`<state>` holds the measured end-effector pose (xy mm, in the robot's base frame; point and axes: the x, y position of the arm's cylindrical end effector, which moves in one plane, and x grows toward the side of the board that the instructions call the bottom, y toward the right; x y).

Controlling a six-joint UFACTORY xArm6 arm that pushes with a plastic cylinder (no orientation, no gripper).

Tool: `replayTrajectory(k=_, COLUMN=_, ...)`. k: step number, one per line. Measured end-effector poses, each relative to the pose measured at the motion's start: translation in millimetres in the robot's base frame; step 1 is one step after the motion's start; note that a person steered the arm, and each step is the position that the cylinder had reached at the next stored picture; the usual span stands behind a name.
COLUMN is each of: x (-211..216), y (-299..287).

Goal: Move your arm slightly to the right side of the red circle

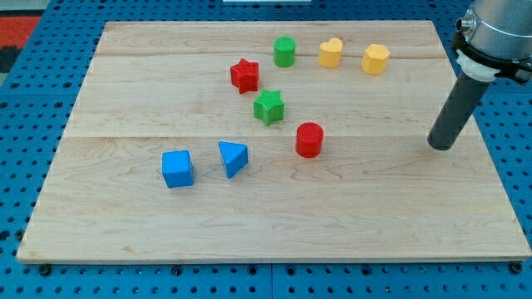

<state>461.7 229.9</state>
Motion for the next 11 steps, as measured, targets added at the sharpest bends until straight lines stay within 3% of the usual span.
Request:
replayTrajectory(k=8, x=0, y=-10)
replayTrajectory(k=11, x=-10, y=-45)
